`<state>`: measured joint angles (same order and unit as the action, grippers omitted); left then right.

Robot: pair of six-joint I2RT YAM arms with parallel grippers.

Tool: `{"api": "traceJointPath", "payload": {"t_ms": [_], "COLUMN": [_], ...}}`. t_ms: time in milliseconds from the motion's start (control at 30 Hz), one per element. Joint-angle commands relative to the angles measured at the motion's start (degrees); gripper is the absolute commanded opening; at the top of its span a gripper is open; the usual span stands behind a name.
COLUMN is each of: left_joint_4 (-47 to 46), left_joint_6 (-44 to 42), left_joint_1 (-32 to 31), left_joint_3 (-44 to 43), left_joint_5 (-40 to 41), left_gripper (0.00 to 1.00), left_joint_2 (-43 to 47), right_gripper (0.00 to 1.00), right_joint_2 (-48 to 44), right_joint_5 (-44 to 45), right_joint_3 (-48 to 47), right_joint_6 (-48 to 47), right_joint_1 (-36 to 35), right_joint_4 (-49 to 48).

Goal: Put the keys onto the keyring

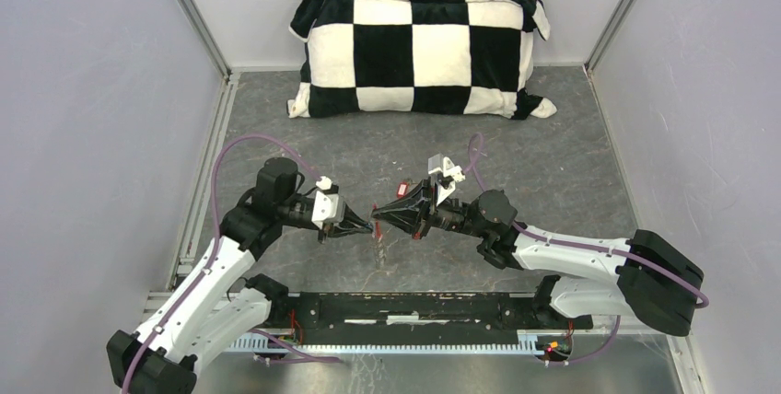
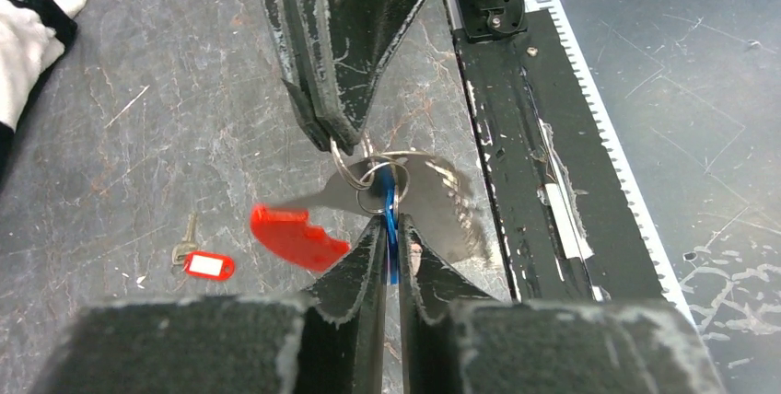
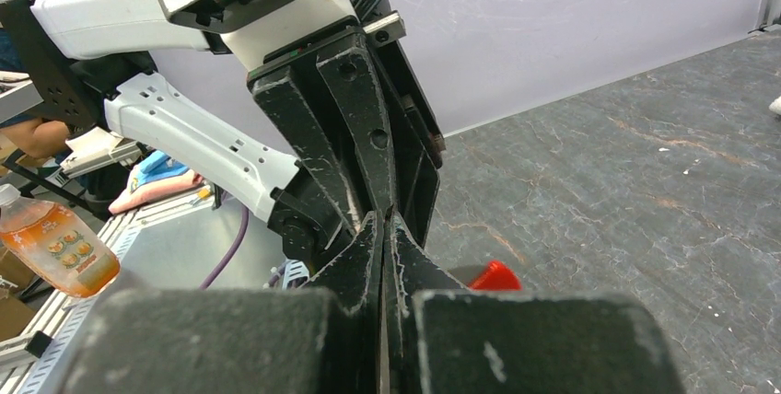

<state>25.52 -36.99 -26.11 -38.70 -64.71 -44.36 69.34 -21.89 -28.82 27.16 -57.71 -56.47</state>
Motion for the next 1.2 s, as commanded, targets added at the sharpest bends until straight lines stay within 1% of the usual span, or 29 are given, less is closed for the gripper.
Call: {"api": "traceJointPath", "payload": {"t_ms": [0,67,100,300,900,933,967,1000,1033,1100,1133,1167], "left_joint_4": [-2.7,-2.7,-2.9,-6.3,-6.4,-6.4,-6.4,-6.4,-6.4,-5.8,-5.2,-4.5], "left_joint_6": [1.2,0.9,0.8,2.7,2.3,2.4,2.8,3.1,3.4,3.2,3.2,3.3], "left_joint_1": [0.0,0.0,0.0,0.0,0.0,0.0,0.0,0.0,0.0,0.0,0.0,0.0], "left_joint_3": [-1.0,-1.3,-1.5,-1.8,-1.5,-1.2,-0.9,-0.6,-0.3,0.1,0.0,0.0], "left_joint_5": [-2.6,-2.7,-2.8,-3.0,-3.0,-2.7,-2.1,-1.5,-1.0,0.1,0.4,0.6], "left_gripper": [0.09,0.03,0.02,0.02,0.02,0.07,0.24,0.43,0.55,0.63,0.73,0.9], "left_joint_2": [-1.3,-1.6,-1.6,-0.3,1.5,1.6,1.7,1.7,1.8,1.9,1.8,1.8], "right_gripper": [0.0,0.0,0.0,0.0,0.0,0.0,0.0,0.0,0.0,0.0,0.0,0.0], "right_joint_2": [-0.2,-0.2,-0.2,-0.4,-0.8,-0.9,-1.0,-1.1,-1.2,-1.7,-1.9,-2.2], "right_joint_5": [-0.2,-0.3,-0.3,0.0,0.7,0.7,0.7,0.7,1.0,1.7,2.3,2.8], "right_joint_3": [-2.7,-2.8,-2.8,-2.8,-3.1,-3.2,-3.6,-4.0,-4.4,-5.3,-5.7,-6.1], "right_joint_6": [0.1,-0.2,-0.4,-1.2,-2.5,-2.4,-2.6,-2.6,-2.9,-4.0,-4.7,-5.3], "right_joint_1": [-0.2,-0.2,-0.2,-0.4,-0.7,-0.7,-0.7,-0.8,-0.7,-0.7,-0.7,-0.7], "right_joint_4": [-4.2,-3.7,-3.4,-2.2,0.0,0.0,0.1,0.4,0.9,2.3,3.1,4.1]}}
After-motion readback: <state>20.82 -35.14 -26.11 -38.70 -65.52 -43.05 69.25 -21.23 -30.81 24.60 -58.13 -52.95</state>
